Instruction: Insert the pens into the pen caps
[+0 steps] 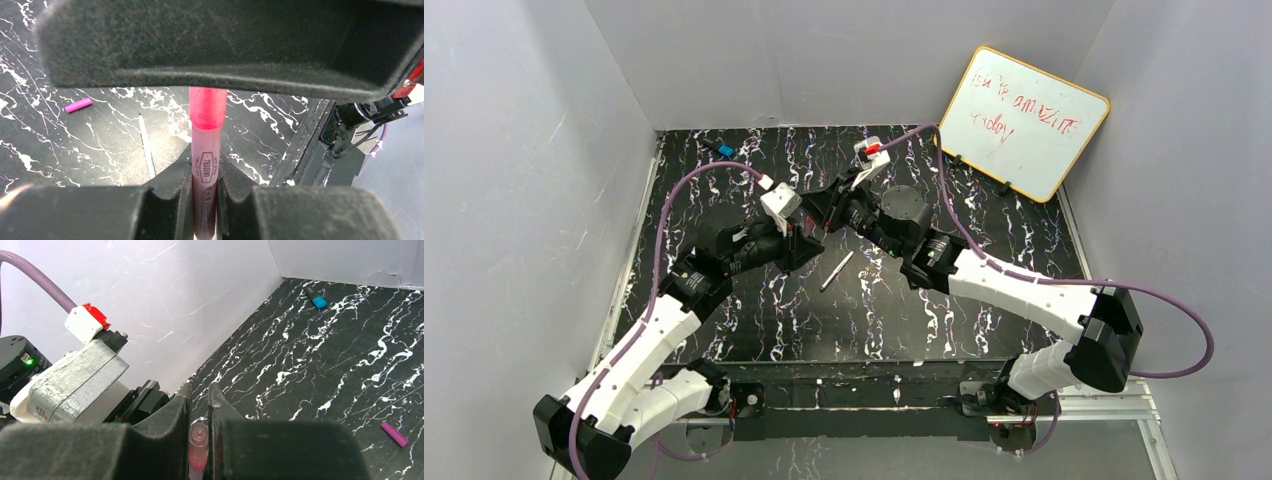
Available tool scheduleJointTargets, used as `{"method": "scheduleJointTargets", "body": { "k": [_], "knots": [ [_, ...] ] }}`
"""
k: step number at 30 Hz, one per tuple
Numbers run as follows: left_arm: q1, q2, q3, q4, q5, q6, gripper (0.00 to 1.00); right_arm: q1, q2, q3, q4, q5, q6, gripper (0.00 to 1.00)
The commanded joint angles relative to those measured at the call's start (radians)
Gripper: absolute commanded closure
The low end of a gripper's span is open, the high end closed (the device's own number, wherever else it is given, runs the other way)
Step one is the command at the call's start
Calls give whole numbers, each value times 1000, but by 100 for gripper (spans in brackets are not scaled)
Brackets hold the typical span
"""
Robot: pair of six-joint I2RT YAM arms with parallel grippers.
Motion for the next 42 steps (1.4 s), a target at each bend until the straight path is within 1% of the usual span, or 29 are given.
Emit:
{"method": "scheduleJointTargets", "body": {
  "k": [1, 10, 21, 42],
  "knots": [
    [21, -65, 100, 374, -117, -47, 100, 113, 82, -92, -310, -185, -11, 99],
    [21, -96, 87, 413, -132, -67, 100, 138, 93, -113, -301, -181, -2, 99],
    [21, -92, 97, 455, -132, -89, 100, 146, 110, -123, -304, -197, 1, 99],
    [21, -87, 166, 420, -185, -18, 100, 177, 140, -159, -303, -256, 24, 99]
  ]
}}
